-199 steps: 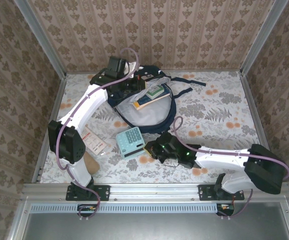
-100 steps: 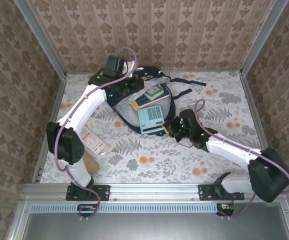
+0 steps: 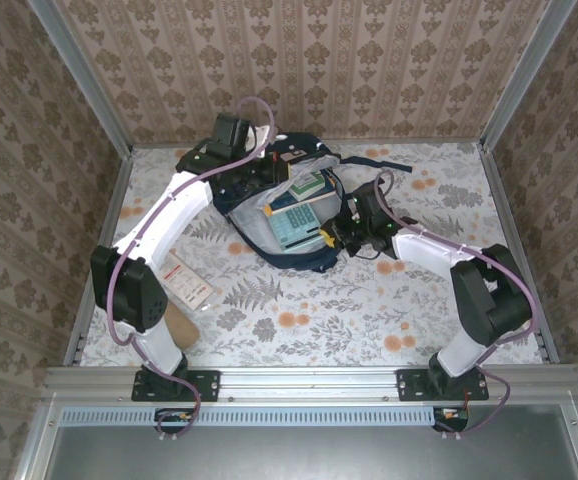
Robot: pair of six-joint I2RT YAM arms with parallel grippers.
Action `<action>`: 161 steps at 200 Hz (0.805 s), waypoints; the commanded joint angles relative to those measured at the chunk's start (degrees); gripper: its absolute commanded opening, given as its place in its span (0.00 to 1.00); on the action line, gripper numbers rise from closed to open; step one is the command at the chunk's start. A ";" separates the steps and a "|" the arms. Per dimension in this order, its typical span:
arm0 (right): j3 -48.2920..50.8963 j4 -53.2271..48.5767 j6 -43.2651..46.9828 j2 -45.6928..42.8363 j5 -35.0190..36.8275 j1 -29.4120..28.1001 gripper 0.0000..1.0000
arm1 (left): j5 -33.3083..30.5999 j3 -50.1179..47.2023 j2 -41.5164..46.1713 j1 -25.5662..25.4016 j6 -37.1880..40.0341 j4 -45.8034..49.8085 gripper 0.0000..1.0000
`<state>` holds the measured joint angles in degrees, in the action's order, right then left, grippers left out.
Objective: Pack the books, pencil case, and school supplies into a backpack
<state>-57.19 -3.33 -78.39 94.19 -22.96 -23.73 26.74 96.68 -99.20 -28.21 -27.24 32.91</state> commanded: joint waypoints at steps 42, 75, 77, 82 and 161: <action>-6.79 -13.52 9.38 1.21 1.52 1.75 0.59 | 0.68 -0.05 5.59 -0.45 -0.81 -3.77 0.00; -9.06 -22.14 15.48 -2.14 6.86 1.75 0.67 | 0.38 -0.09 5.58 -0.45 -0.80 -3.93 0.00; -9.14 -22.59 15.77 -2.36 7.16 1.75 0.67 | 0.41 -0.14 5.48 -0.45 -0.84 -3.97 0.00; -9.44 -23.77 16.84 -2.74 8.02 1.73 0.66 | 0.50 -0.16 5.50 -0.45 -0.88 -4.12 0.00; -10.26 -25.28 24.13 -5.25 14.06 -4.03 0.54 | 0.33 -0.43 5.82 -0.97 -0.33 -2.90 0.00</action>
<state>-66.61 -28.69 -57.95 92.07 -12.14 -24.40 25.71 95.94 -97.84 -28.58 -27.42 32.95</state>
